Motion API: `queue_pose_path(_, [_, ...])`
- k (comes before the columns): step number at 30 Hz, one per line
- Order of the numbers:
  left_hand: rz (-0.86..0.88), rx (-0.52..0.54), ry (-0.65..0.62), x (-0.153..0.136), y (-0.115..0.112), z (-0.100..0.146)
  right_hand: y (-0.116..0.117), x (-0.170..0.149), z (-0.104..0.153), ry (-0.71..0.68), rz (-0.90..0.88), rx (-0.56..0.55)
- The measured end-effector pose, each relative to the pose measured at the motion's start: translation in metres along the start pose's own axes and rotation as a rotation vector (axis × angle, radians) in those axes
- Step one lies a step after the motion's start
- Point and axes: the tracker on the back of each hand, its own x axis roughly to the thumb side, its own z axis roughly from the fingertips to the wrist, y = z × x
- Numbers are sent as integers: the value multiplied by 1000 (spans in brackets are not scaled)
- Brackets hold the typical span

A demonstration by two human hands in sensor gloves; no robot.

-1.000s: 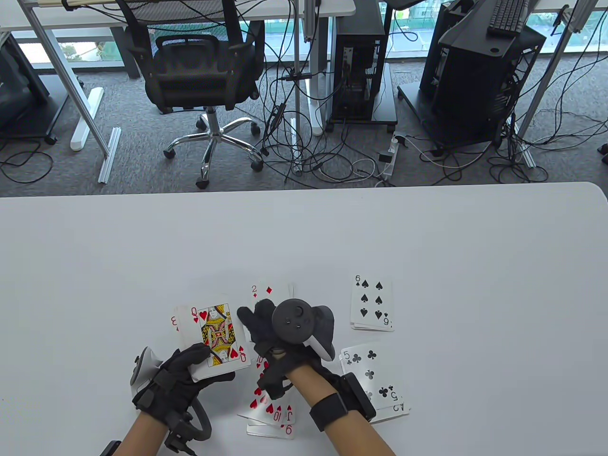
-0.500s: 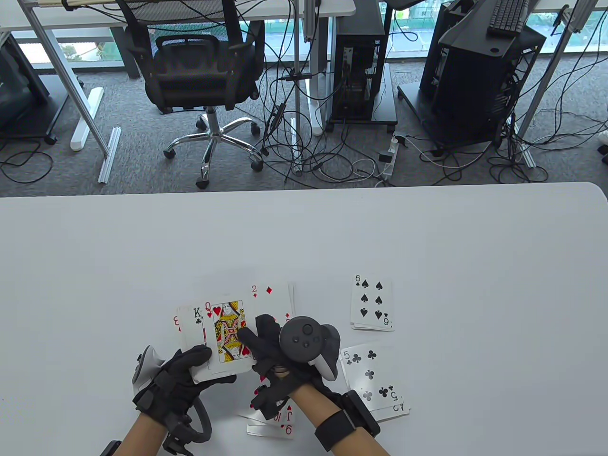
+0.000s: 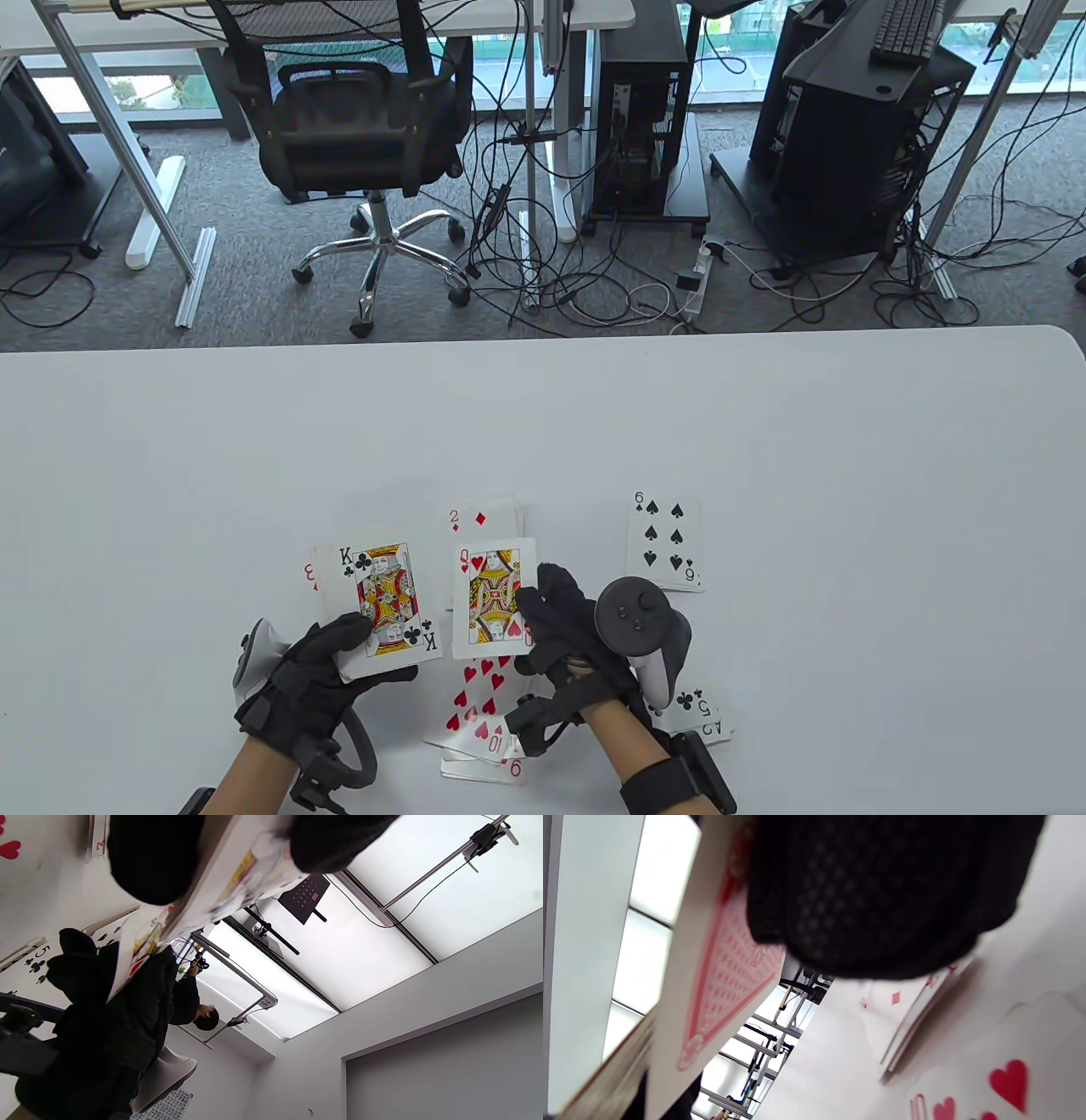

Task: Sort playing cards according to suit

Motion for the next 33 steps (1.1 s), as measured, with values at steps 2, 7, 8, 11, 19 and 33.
queue_pose_path(2, [1,2,2,0,0,0,9,0,3,15,112,84])
queue_pose_path(7, [-2,1,4,0,0,0,39,-1,15,-1,462,266])
queue_pose_path(8, [-2,1,5,0,0,0,43,1,17,-12,527,289])
queue_pose_path(11, [0,1,11,-1,0,0,54,8,22,-66,710,327])
queue_pose_path(19, [-1,-2,18,-1,1,0,76,10,30,-63,974,511])
queue_pose_path(33, [-8,-19,30,-3,1,0,42,25,22,-69,643,395])
